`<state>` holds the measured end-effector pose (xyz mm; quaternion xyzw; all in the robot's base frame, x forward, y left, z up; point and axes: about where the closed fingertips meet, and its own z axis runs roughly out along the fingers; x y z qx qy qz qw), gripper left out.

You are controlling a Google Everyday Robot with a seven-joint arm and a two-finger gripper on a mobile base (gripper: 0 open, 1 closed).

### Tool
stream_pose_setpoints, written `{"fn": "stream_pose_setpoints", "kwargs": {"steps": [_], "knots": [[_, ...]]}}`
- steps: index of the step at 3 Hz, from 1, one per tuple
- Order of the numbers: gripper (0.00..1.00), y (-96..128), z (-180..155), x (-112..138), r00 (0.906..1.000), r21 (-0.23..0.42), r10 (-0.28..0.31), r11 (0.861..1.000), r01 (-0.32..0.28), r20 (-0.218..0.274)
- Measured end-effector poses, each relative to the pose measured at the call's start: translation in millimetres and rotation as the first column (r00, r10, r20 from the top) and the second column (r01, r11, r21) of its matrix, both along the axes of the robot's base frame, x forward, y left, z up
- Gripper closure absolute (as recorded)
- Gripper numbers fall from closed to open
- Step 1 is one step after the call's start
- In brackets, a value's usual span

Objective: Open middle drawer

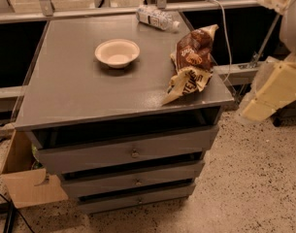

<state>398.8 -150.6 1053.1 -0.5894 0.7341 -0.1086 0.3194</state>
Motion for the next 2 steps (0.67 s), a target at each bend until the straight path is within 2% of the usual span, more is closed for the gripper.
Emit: {"fn": "stream_pose_setpoints", "kwargs": {"steps": [2], "knots": [[0.00, 0.0, 0.0, 0.0, 1.0000, 0.000, 0.000, 1.000, 0.000, 0.000]]}}
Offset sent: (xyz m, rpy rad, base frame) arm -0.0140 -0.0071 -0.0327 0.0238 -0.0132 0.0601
